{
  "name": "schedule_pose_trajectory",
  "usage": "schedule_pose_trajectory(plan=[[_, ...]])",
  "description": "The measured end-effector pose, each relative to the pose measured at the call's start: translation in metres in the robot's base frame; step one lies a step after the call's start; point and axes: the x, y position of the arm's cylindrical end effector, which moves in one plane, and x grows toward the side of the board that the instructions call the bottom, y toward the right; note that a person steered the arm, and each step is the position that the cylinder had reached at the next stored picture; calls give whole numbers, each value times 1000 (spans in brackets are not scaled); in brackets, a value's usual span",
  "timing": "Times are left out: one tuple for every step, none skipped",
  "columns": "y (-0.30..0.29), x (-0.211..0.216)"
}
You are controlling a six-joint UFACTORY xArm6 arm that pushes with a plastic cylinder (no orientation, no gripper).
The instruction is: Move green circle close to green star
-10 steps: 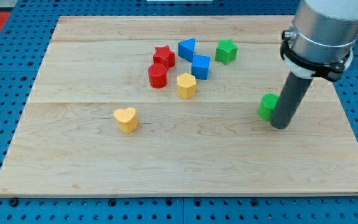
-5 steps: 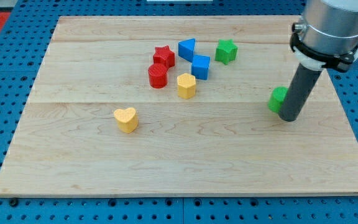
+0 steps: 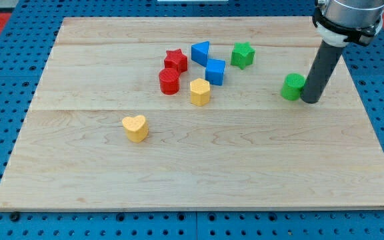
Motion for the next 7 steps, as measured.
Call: schedule_pose_trajectory(plan=[[-4,-8],[-4,-20],[-7,-30],[-16,-36],[-27,-36],[-32,-38],[-42,-42]])
